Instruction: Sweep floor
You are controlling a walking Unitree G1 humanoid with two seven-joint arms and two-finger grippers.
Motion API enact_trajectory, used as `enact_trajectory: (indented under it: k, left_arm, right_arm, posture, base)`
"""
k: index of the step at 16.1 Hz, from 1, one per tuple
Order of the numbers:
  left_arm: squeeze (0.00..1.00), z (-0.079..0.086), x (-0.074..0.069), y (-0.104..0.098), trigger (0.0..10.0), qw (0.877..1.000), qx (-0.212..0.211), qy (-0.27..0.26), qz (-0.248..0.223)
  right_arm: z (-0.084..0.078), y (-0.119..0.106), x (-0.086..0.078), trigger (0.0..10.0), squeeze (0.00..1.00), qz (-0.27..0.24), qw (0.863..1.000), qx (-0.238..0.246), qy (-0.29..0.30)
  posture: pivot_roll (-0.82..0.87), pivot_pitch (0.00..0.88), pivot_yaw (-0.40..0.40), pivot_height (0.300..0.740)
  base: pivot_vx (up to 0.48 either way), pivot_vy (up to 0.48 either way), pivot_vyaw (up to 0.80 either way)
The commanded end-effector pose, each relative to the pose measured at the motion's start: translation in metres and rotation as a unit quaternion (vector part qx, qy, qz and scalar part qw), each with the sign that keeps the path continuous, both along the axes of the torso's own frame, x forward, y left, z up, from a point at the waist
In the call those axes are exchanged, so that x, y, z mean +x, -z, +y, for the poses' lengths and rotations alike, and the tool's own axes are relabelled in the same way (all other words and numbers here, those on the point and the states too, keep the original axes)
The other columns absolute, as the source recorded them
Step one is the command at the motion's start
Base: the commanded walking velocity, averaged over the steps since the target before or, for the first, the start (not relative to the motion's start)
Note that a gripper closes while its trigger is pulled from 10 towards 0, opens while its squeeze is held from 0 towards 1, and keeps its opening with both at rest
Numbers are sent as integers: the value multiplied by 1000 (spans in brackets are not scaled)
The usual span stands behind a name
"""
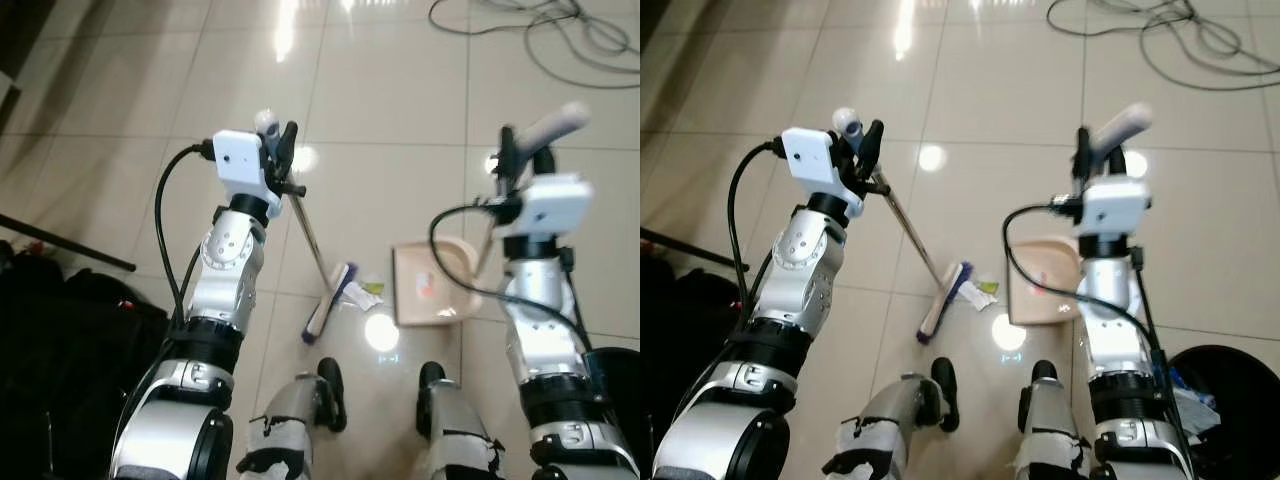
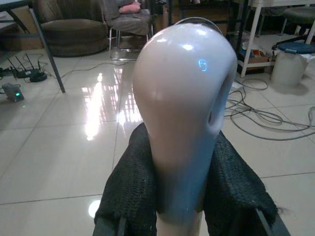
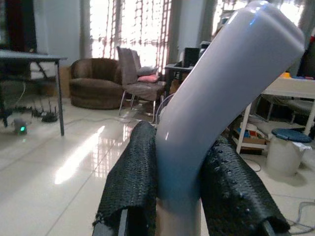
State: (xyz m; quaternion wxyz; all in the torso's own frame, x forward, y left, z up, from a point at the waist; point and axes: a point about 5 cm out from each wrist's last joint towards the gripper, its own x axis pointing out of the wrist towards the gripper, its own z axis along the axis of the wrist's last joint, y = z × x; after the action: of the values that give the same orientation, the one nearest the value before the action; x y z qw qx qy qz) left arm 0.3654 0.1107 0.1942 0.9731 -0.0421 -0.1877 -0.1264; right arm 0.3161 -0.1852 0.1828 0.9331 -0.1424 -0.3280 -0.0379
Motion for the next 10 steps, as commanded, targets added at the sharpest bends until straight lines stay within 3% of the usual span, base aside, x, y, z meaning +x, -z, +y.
enact_trajectory:
  k: [1,4,7,10]
  left_arm:
    - [0,6,0,5,10000,1000,0,-9,7]
    - [0,3,4,-3,10000,1000,-4,-6,1]
    - [0,-5,7,-9,10000,1000,-22,4,0]
    - [0,-14,8,-8,10000,998,-58,18,15]
  right_arm:
    - [6,6,-4,10000,0,-10,1000,-14,-8]
    - [11,15,-5,10000,0,-20,999,-39,-1]
    - [15,17,-5,10000,0,-32,999,-31,4]
    - [37,29,-9,10000,0,-31,999,-25,-6]
  posture:
    - [210,433,258,740]
    - [246,427,285,740]
    - [259,430,294,740]
    - [255,425,300,740]
  base:
    - [0,0,0]
    - [0,0,0]
    - [0,0,0]
    - [0,0,0]
